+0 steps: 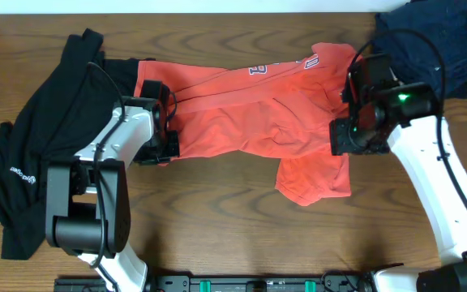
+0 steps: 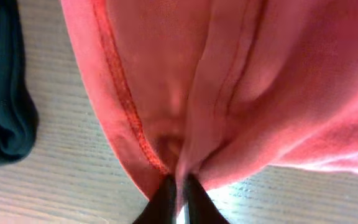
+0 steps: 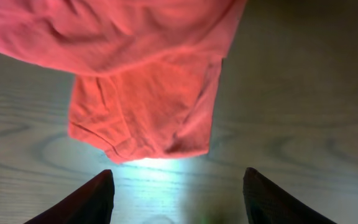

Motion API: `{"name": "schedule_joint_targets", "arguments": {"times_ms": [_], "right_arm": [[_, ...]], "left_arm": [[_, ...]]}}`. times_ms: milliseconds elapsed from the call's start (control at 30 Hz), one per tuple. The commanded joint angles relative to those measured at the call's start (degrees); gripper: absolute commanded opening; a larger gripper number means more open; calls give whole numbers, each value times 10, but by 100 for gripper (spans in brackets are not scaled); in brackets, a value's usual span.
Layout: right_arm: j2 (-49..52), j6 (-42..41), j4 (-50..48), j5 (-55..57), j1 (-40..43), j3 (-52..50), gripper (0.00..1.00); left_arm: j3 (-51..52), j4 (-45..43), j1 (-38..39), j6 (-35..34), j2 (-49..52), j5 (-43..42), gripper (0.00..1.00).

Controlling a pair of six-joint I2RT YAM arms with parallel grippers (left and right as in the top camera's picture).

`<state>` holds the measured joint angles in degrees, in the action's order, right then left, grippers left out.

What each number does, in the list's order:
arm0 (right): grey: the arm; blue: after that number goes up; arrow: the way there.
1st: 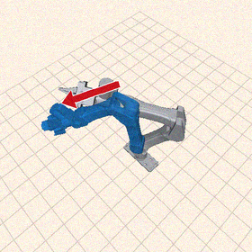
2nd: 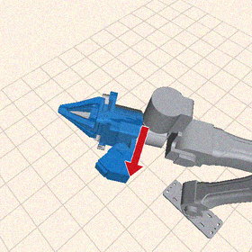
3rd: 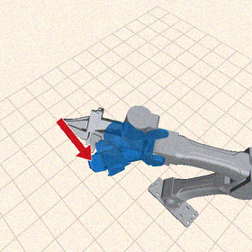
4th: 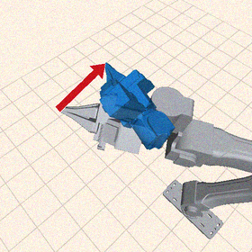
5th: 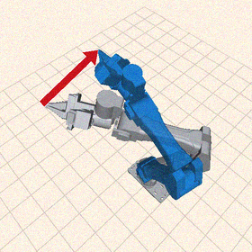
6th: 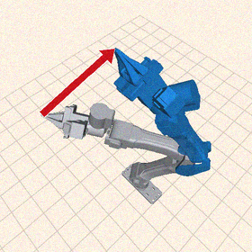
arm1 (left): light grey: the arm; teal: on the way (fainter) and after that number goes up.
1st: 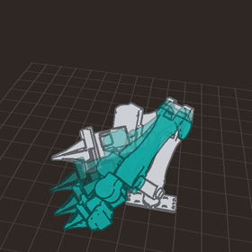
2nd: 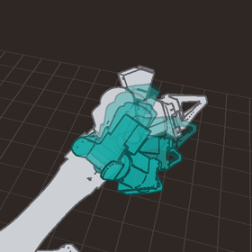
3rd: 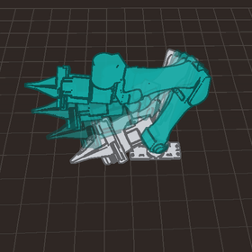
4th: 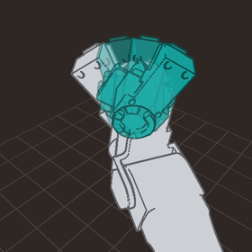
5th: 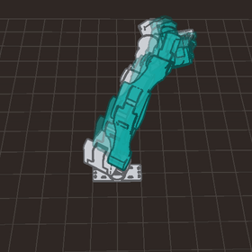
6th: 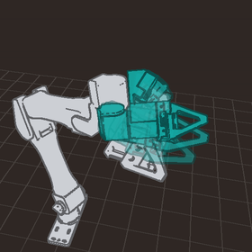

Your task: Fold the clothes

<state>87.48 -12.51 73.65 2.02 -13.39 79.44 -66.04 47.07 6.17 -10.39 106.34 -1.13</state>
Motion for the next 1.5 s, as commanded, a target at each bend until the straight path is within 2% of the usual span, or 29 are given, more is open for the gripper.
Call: {"name": "schedule_joint_targets", "arguments": {"times_ms": [0,267,633,933,1033,1067,1133,1300,1467], "right_arm": [[1,-42,-8,8,-8,-35,66],[0,-79,-54,-28,-39,-140,63],[0,-161,-158,-34,-82,-290,50],[1,-180,-291,-33,-82,-377,53],[1,-182,-318,-17,-82,-382,44],[0,-181,-324,-11,-81,-381,35],[0,-181,-323,-5,-76,-373,4],[-13,-148,-268,-4,-57,-327,1],[-44,-105,-139,0,-23,-220,1]], "left_arm": [[2,18,-3,-30,13,0,6],[-6,30,-49,-127,-29,0,6],[-6,-26,-59,-135,-54,-13,6],[-6,-26,-59,-135,-54,-14,6],[-6,-24,-59,-135,-54,-15,6],[-6,-23,-59,-135,-54,-15,6],[-6,-16,-59,-135,-56,-15,6],[-6,1,-59,-134,-89,-14,6],[-6,29,-59,-133,-158,8,6]]}}
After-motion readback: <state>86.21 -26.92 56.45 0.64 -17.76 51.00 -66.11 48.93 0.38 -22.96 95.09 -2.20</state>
